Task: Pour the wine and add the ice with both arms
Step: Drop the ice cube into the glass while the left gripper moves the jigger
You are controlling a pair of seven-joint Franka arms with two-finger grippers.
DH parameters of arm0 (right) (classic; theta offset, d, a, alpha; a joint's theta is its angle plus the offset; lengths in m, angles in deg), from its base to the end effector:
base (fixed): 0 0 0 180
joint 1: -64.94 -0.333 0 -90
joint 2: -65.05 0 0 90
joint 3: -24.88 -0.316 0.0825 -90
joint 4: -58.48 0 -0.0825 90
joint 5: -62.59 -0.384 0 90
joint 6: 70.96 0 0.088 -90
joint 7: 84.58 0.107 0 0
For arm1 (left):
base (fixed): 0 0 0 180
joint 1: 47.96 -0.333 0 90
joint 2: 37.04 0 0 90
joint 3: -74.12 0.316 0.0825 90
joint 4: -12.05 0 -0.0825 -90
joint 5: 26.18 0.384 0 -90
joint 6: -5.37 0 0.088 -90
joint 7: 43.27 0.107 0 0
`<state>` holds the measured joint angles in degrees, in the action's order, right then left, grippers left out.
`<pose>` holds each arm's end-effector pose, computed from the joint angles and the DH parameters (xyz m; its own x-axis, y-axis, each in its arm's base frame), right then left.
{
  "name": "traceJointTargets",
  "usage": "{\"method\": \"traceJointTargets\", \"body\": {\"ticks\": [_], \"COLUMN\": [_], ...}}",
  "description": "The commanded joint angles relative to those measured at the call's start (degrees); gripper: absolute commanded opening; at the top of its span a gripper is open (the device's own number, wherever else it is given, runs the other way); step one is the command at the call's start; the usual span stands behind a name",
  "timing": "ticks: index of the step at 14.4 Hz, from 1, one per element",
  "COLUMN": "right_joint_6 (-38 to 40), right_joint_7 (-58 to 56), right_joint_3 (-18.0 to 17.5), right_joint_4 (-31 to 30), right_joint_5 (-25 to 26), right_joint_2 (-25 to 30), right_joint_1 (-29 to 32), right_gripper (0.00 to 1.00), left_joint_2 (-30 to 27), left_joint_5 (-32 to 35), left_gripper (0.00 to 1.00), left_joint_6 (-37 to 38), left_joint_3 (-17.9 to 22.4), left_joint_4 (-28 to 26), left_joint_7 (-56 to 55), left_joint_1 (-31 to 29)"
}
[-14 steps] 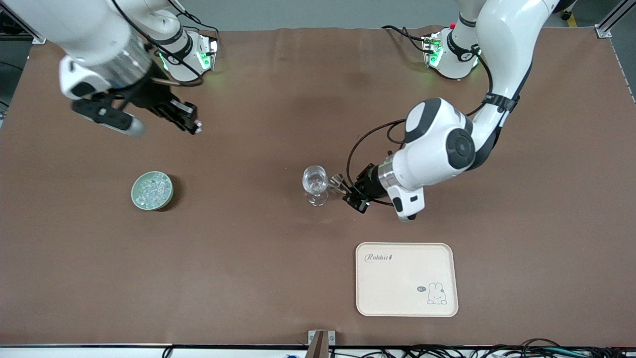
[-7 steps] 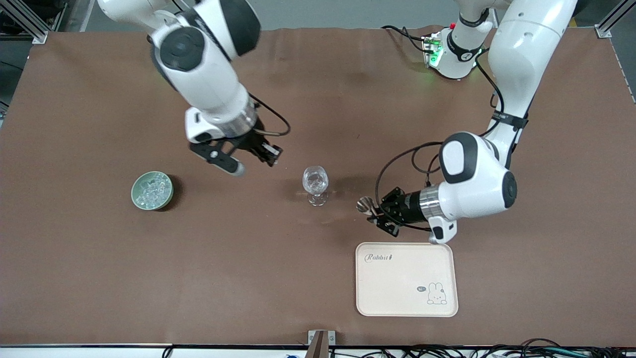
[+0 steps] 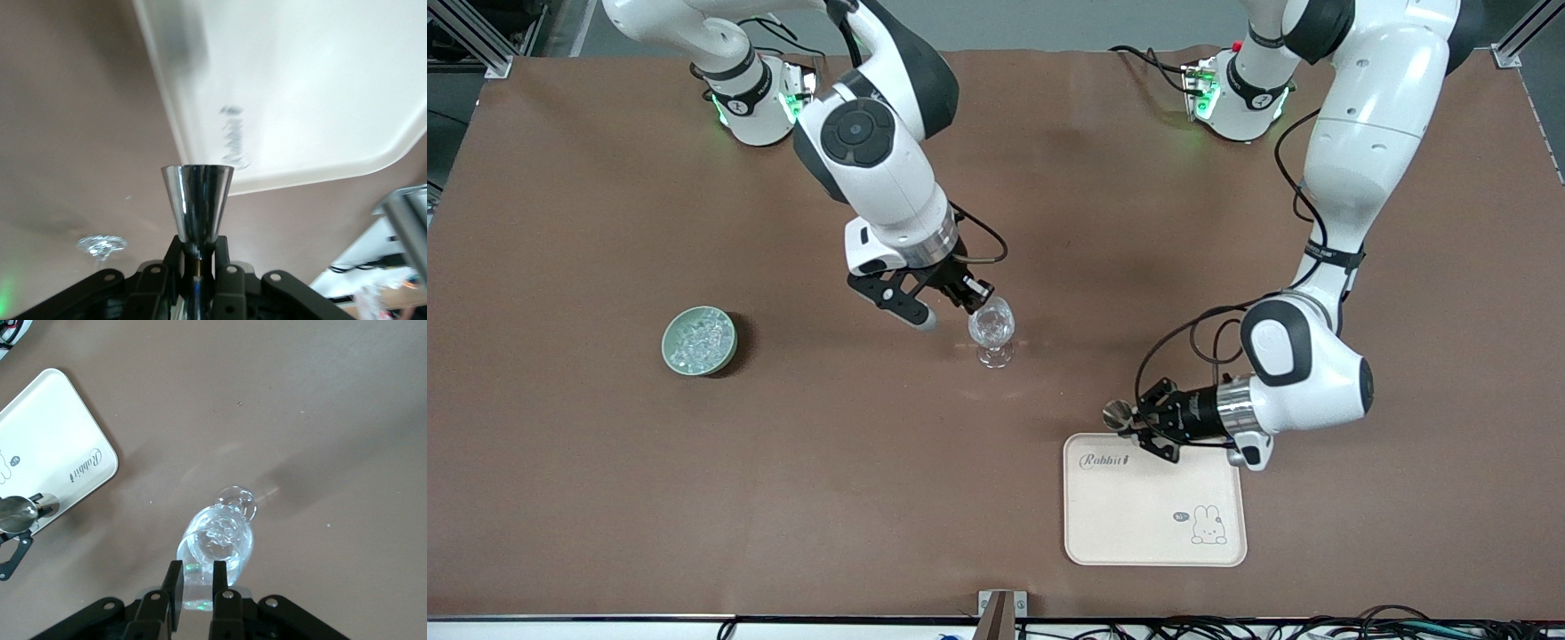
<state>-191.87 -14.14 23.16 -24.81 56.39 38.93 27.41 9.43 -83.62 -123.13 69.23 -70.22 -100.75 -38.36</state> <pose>0.5493 0.4506 0.4437 0.8301 -0.5560 -0.0428 -0.5504 -0.8045 -0.2231 0.7074 -0.1952 0.2210 0.1529 0.6755 -0.7213 0.9864 -0.0601 0.1528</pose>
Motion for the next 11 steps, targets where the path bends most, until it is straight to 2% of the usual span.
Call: {"method": "traceJointTargets", "body": {"ticks": [1, 4, 8, 11], "right_joint_6": [-2.31, -3.02, -3.02, -2.93], "right_joint_7": [1.63, 1.89, 1.98, 1.98], "right_joint_3": [0.41, 0.5, 0.5, 0.58], "right_joint_4": [0.76, 0.41, -0.2, -0.38], "right_joint_5": [1.02, 1.28, 1.72, 1.81], "right_joint_2": [-2.27, -2.98, -3.41, -3.5], "right_joint_1": [-0.69, -1.66, -2.45, -2.54], "right_gripper": [0.05, 0.05, 0.06, 0.08], "left_joint_2": [1.33, 1.95, 3.71, 5.99], "left_joint_5": [-10.71, -18.83, -25.34, -30.96], "left_gripper": [0.01, 0.01, 0.01, 0.01], "left_joint_6": [1.15, 4.57, 5.62, 11.77], "left_joint_3": [3.55, 6.38, 6.82, 9.28], "left_joint_4": [1.86, 1.94, 3.26, 5.81], "left_joint_7": [4.2, 6.15, 9.21, 10.8], "left_joint_1": [-0.46, -0.38, -0.9, -1.61]}}
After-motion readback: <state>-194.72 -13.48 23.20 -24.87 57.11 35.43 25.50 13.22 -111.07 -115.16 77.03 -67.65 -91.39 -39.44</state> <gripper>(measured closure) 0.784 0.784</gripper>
